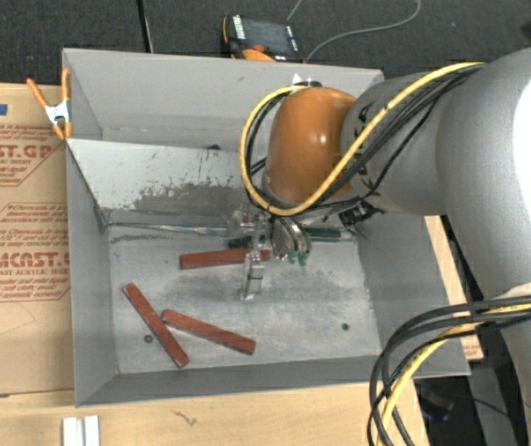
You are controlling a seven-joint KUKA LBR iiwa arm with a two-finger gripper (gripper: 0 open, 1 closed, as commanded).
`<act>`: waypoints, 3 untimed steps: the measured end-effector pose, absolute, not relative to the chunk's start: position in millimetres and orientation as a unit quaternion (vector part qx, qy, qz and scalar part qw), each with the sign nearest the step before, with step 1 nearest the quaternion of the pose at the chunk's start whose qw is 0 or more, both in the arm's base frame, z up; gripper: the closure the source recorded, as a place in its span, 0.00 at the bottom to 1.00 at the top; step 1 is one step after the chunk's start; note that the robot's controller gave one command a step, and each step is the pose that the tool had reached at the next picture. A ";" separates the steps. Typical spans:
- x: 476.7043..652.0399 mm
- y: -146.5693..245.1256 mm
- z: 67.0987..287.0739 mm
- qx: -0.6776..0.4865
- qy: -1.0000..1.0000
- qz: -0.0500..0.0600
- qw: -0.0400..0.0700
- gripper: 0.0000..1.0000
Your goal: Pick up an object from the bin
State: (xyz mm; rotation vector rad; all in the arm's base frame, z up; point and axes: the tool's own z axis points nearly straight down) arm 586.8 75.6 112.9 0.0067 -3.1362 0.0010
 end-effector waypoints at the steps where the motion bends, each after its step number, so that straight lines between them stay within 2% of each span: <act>1: 592.9 75.6 68.5 -0.073 -0.997 -0.001 0.001 0.00; 2: 593.8 75.8 70.0 -0.073 -0.997 -0.001 0.000 1.00; 3: 593.7 75.8 69.7 -0.073 -0.997 -0.001 0.000 0.00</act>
Offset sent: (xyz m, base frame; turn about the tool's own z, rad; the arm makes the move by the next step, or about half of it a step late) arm 0.0068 -0.0006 -0.0429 0.1517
